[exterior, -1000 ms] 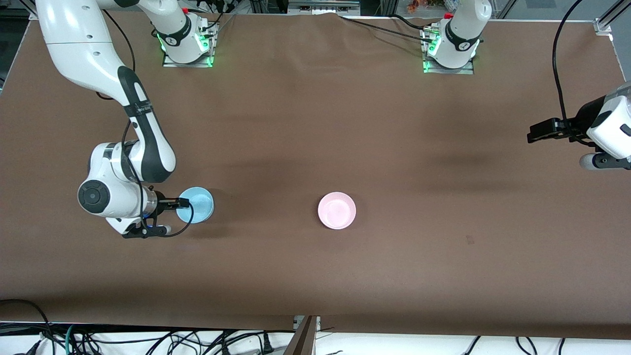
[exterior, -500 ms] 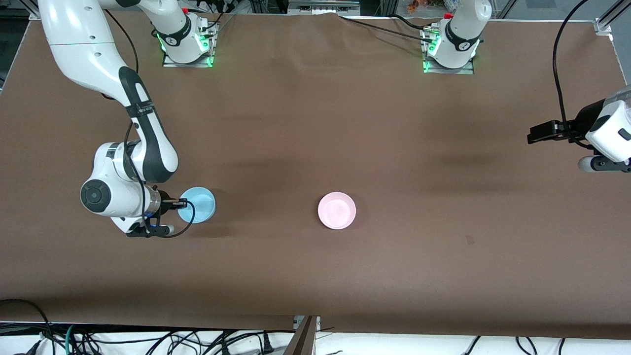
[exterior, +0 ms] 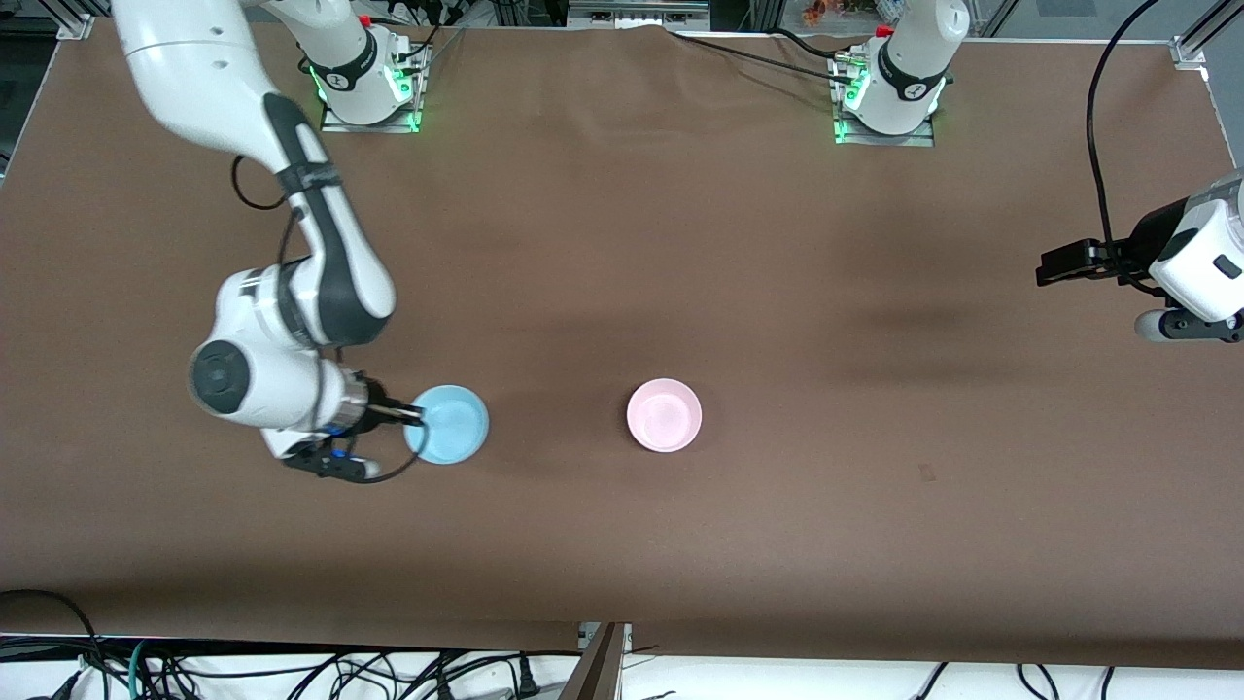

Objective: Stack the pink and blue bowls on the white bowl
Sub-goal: 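Carry the blue bowl with the right gripper over the pink bowl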

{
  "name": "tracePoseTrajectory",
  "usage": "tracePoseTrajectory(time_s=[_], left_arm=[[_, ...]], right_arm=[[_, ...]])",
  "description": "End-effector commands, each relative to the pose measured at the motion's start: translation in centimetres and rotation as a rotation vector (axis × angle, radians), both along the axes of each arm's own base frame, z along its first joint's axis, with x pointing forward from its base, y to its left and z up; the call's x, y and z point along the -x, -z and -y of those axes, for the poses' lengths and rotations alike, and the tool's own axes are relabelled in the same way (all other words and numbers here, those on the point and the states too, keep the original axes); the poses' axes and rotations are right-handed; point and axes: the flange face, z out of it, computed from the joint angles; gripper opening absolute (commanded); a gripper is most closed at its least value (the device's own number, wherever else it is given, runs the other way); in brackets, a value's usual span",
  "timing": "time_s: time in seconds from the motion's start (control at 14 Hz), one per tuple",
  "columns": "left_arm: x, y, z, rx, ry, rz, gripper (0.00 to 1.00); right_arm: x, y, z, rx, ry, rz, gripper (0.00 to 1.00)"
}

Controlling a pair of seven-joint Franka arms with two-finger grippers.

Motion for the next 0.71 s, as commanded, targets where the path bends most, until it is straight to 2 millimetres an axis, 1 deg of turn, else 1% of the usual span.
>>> tracePoseTrajectory(time_s=[0.0, 0.14, 0.29, 0.36, 0.43, 0.5, 0.64], left_arm=[[-0.5, -0.4, -0.7, -0.006, 0.013, 0.008, 1.0], [-0.5, -0.4, -0.7, -0.006, 0.014, 0.008, 1.0], [-0.5, -0.5, -0.4, -0.008, 0.019, 0.011, 1.0], [-0.6, -0.4, -0.3, -0.008, 0.021, 0.01, 1.0], [-0.6, -0.4, -0.3, -0.008, 0.021, 0.01, 1.0], [-0.6, -0.4, -0.4, -0.006, 0.019, 0.01, 1.0], [-0.6, -0.4, -0.4, -0.006, 0.019, 0.008, 1.0]], right_arm=[[1.1, -1.9, -8.3, -0.008, 0.186, -0.016, 0.0], [2.5, -1.9, -15.2, -0.024, 0.288, 0.001, 0.0], [2.5, -1.1, -19.6, -0.066, 0.382, 0.024, 0.0], [3.2, -0.5, -22.3, -0.104, 0.415, 0.027, 0.0], [3.6, 0.3, -24.3, -0.134, 0.464, 0.042, 0.0], [3.9, 0.5, -25.5, -0.158, 0.493, 0.056, 0.0], [4.1, 0.4, -26.3, -0.185, 0.511, 0.075, 0.0]])
